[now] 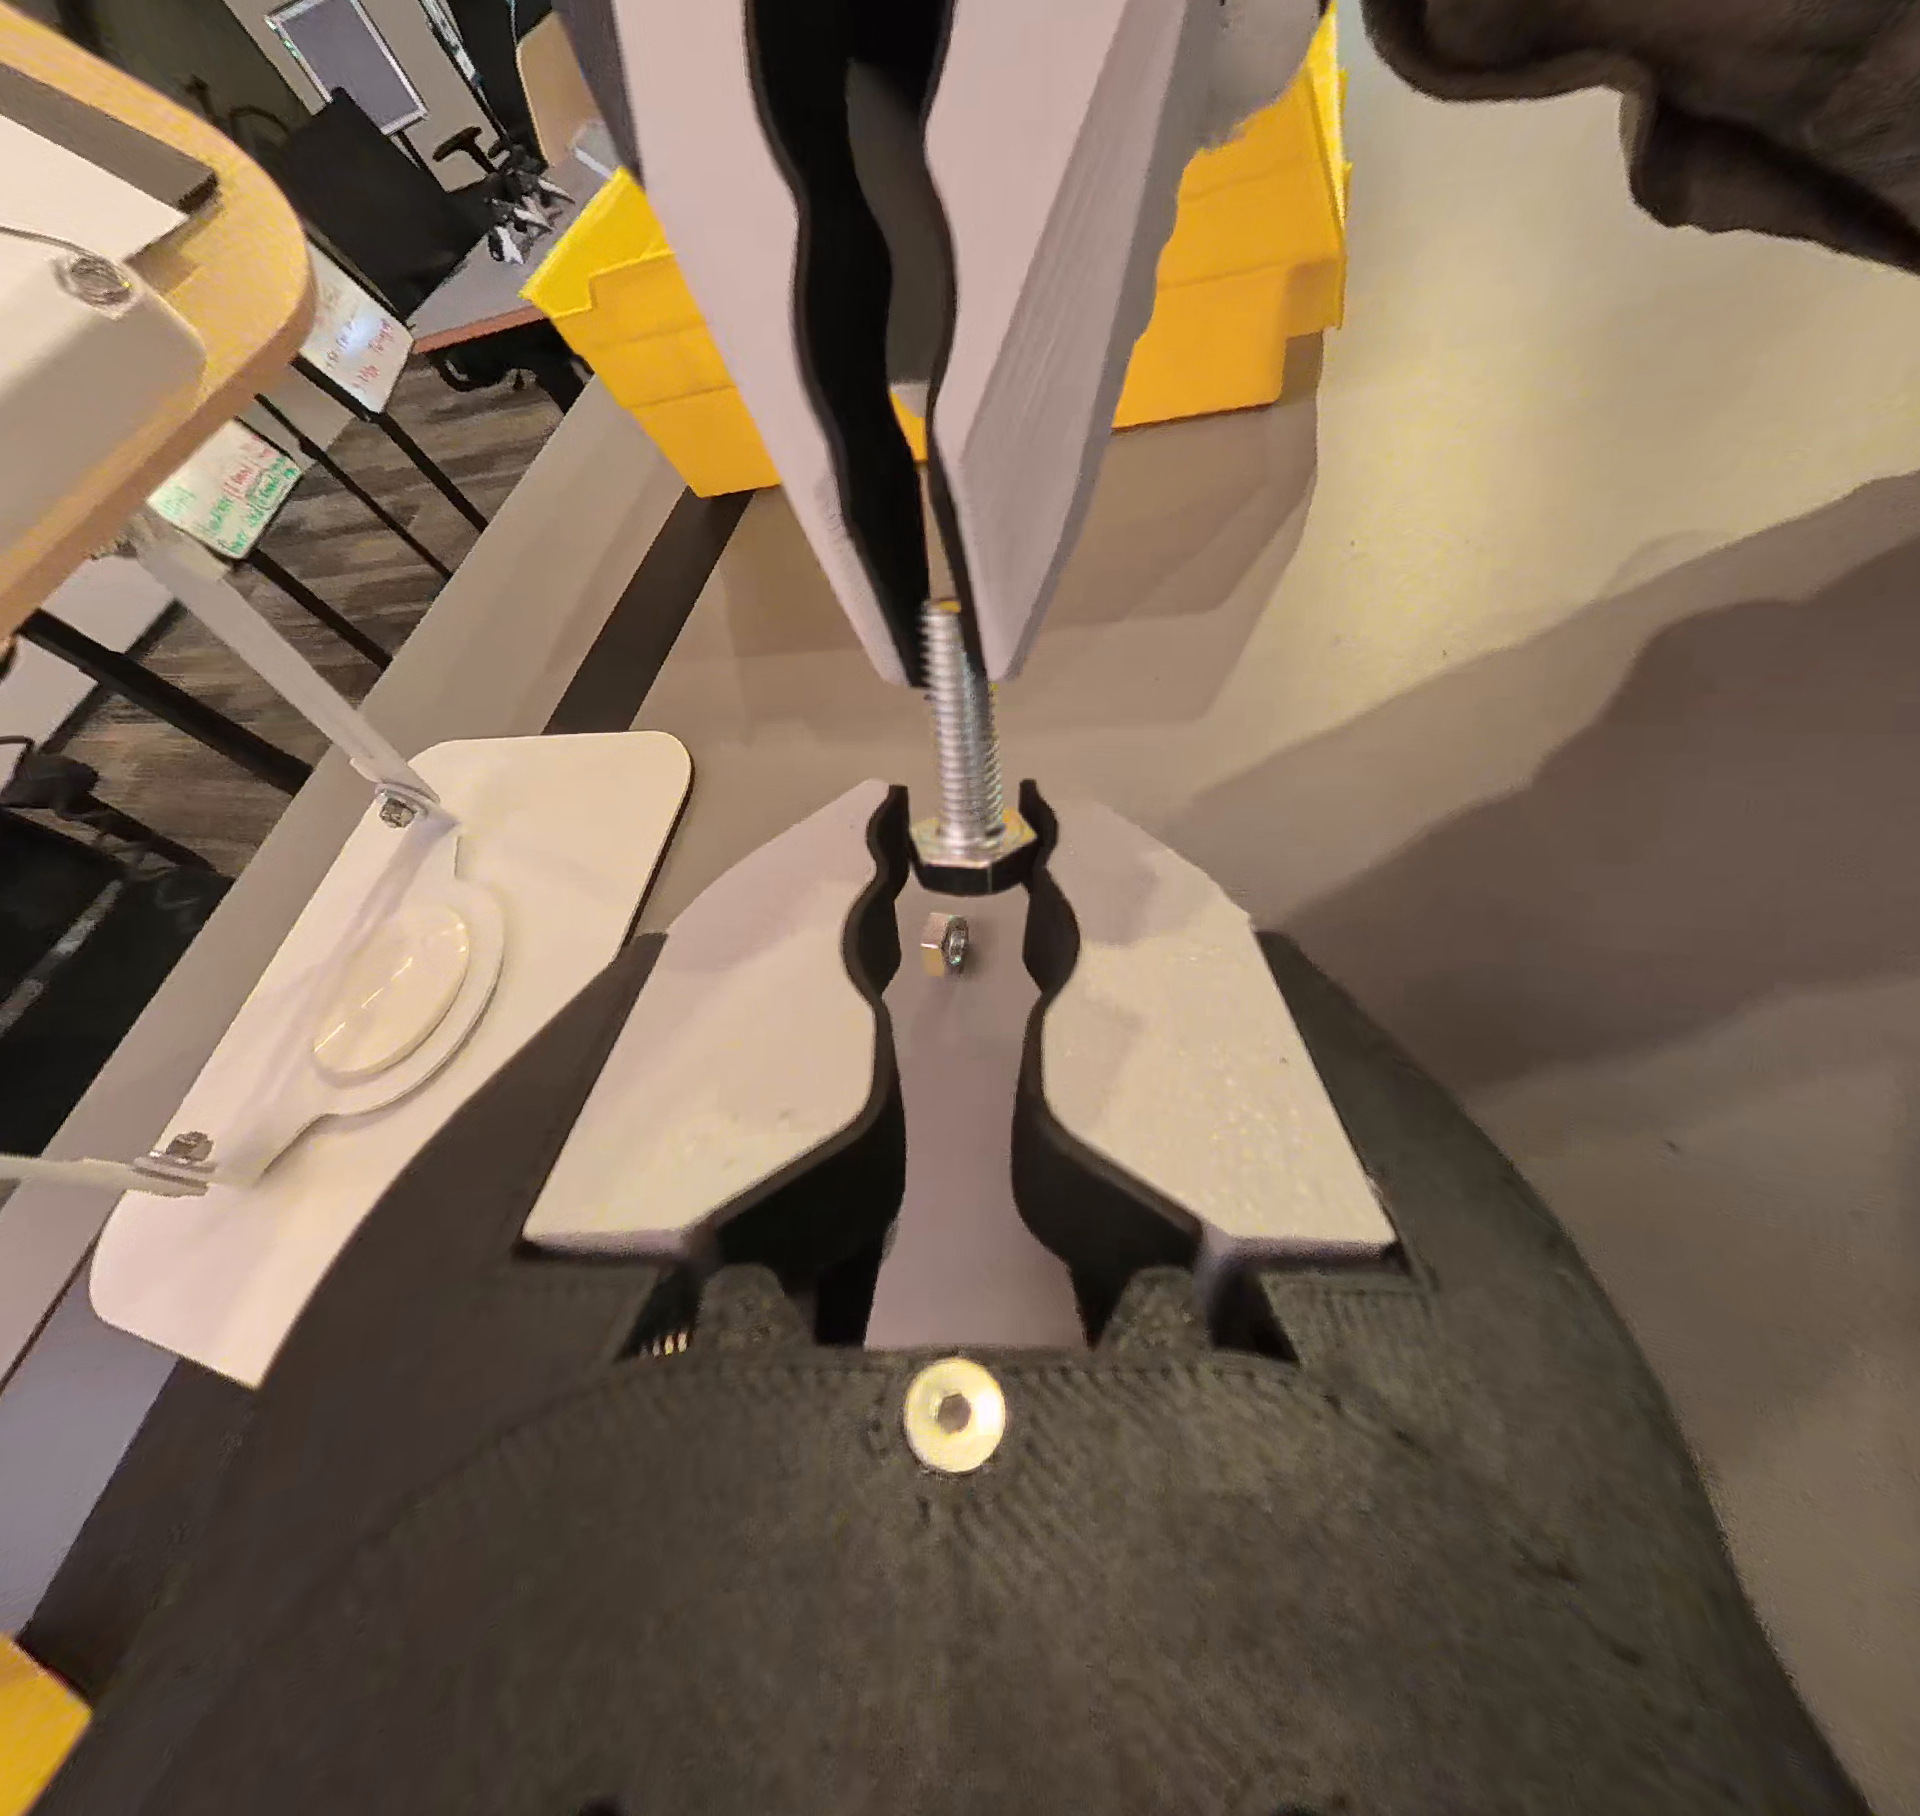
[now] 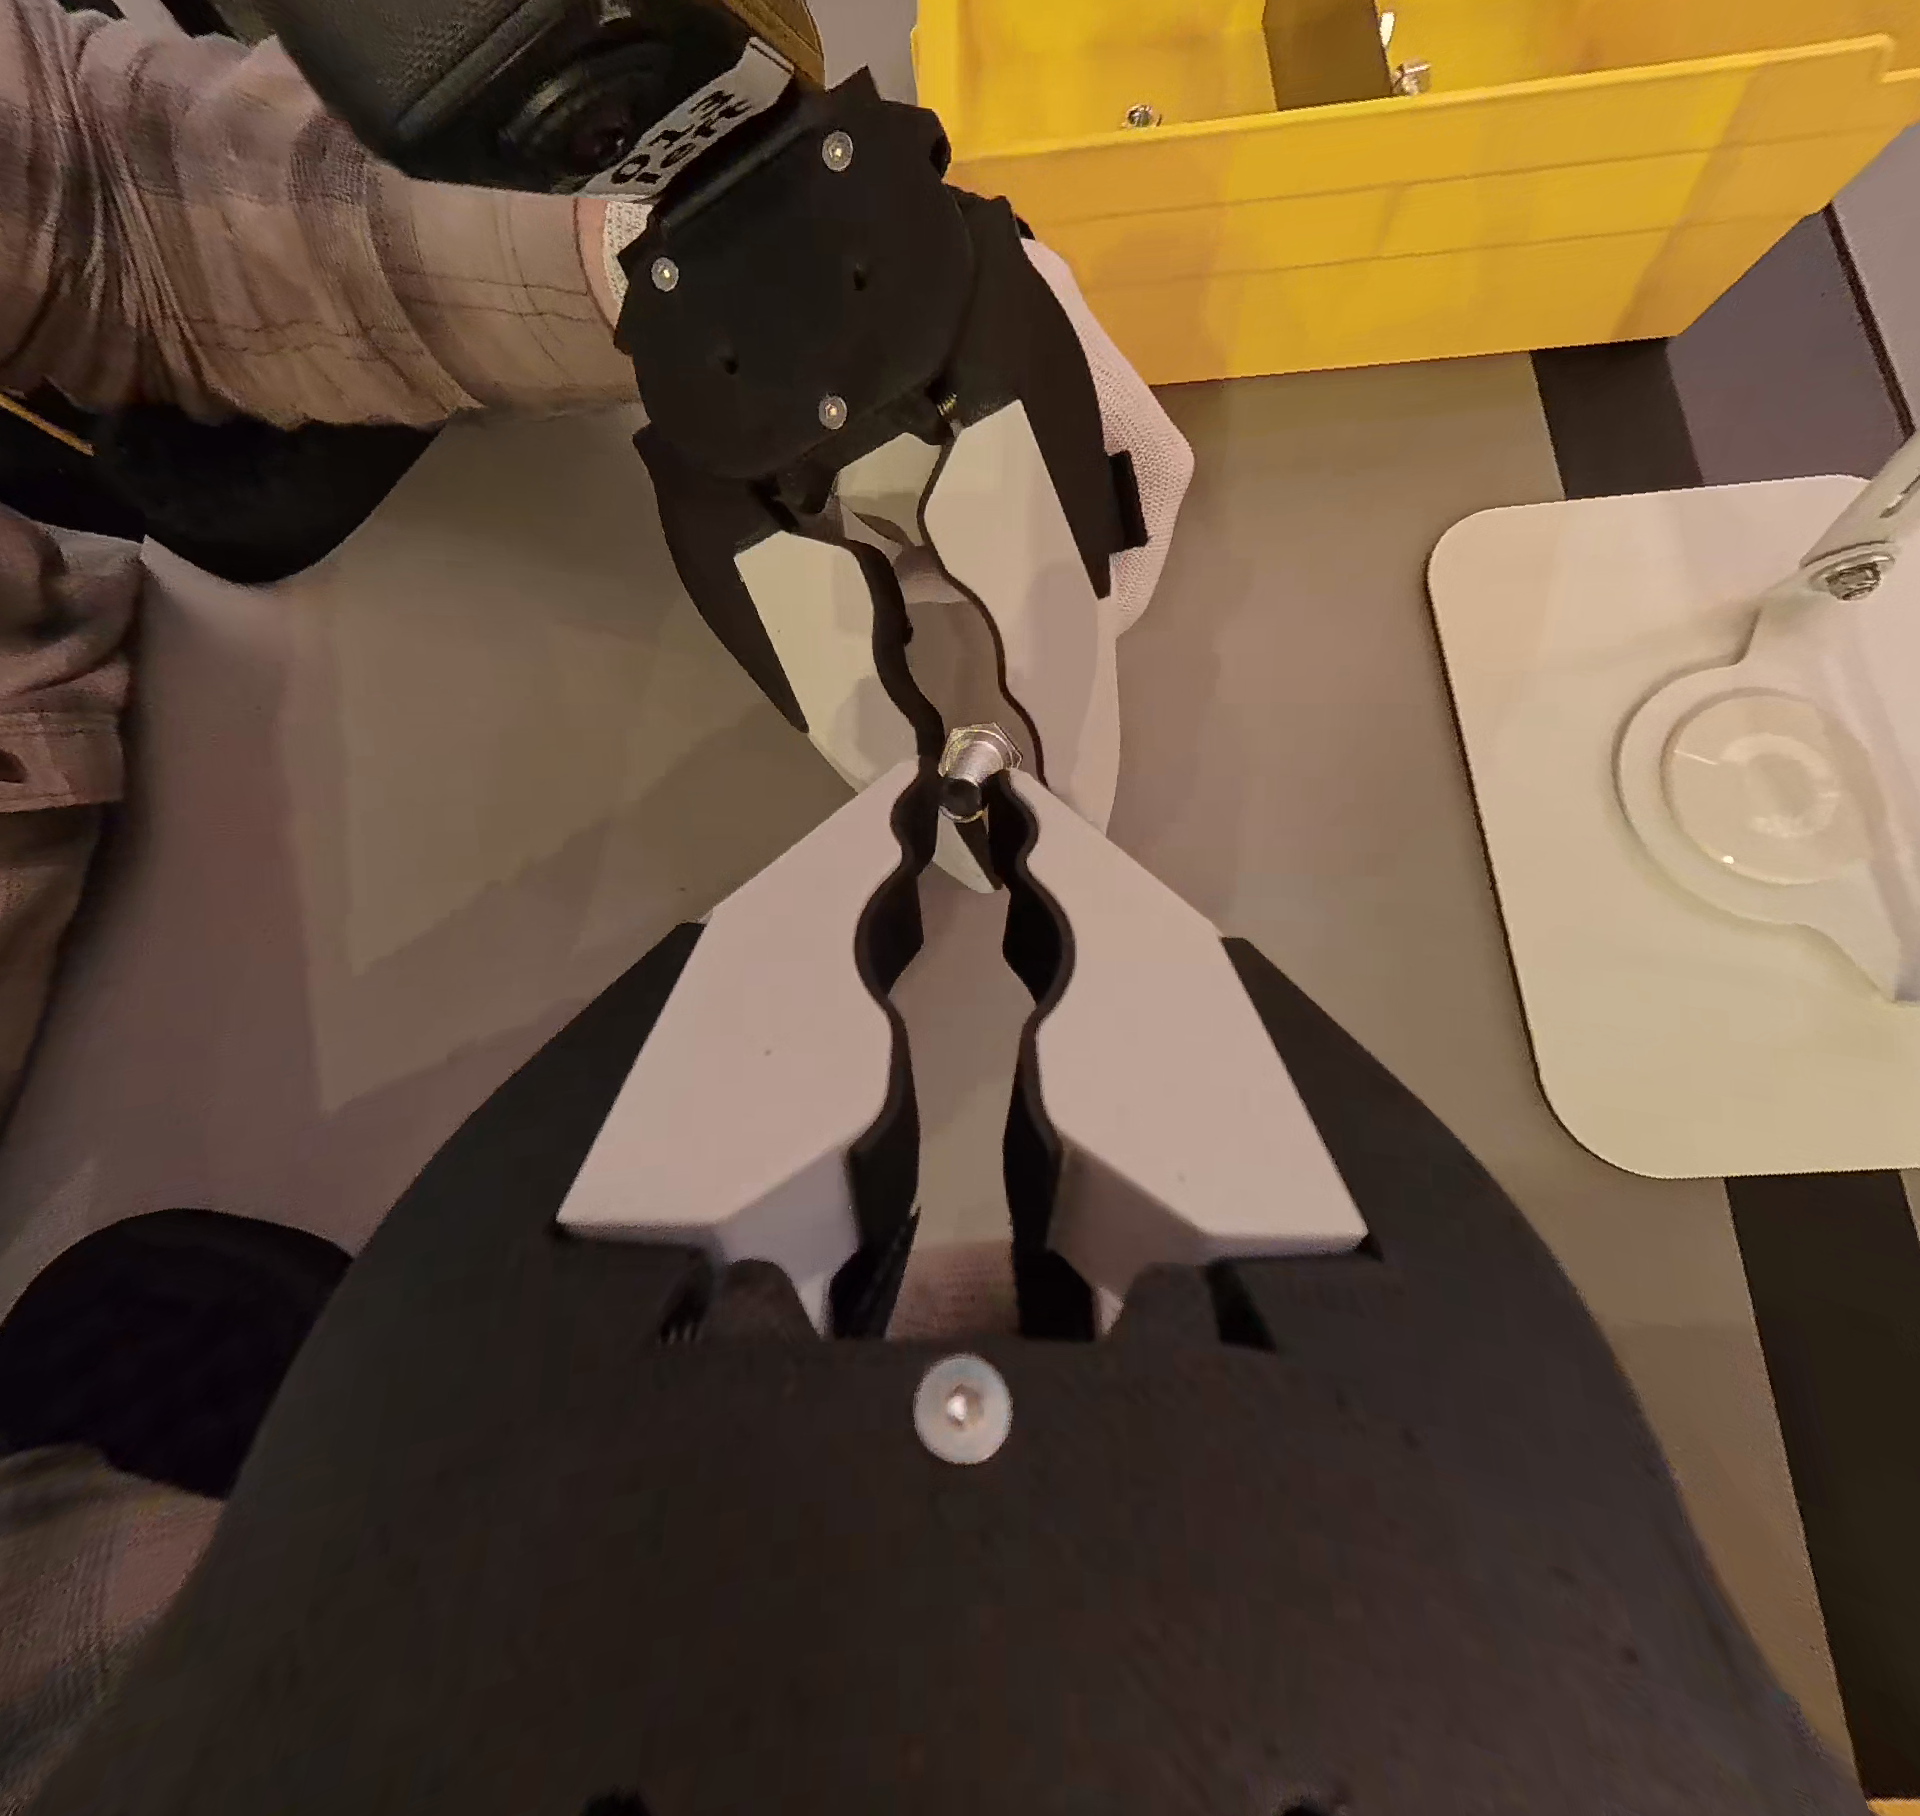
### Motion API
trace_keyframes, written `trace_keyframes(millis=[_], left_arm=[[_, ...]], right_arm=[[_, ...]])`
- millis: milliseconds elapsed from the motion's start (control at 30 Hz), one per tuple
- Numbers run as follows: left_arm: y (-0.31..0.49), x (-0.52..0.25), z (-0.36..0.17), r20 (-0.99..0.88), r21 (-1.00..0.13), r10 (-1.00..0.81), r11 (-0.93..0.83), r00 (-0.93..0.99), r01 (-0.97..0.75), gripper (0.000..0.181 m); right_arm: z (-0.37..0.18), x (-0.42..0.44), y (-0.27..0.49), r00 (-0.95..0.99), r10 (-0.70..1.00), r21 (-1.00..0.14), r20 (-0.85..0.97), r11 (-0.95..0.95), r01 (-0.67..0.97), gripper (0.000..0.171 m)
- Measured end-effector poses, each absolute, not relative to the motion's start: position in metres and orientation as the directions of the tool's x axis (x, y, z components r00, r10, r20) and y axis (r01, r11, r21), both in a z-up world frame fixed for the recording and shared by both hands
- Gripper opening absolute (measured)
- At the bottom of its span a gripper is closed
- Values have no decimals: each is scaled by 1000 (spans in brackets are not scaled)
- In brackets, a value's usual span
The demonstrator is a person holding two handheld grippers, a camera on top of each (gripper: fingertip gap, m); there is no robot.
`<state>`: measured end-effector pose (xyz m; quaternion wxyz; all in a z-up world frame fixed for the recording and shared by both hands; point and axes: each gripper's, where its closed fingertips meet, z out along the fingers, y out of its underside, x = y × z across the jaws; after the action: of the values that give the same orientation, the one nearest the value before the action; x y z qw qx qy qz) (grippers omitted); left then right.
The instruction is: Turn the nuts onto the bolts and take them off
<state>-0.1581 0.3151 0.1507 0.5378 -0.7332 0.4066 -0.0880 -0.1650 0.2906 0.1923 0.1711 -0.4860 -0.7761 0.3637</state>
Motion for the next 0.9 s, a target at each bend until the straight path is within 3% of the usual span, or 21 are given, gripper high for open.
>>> trace_keyframes(millis=[667, 767, 900], left_arm=[[324, -164, 155, -370, -862, -625, -45, 688, -505, 15], [325, -165, 157, -353, -875, -618, -46, 702, -481, 15], [327, -174, 165, -269, -923, -606, -61, 748, -381, 15]], right_arm=[[199, -174, 295, -438, 898, -746, -39, 265, 611, 9], [207, -177, 302, -408, 913, -765, 9, 269, 585, 36], [213, -170, 317, -375, 926, -783, 52, 271, 560, 36]])
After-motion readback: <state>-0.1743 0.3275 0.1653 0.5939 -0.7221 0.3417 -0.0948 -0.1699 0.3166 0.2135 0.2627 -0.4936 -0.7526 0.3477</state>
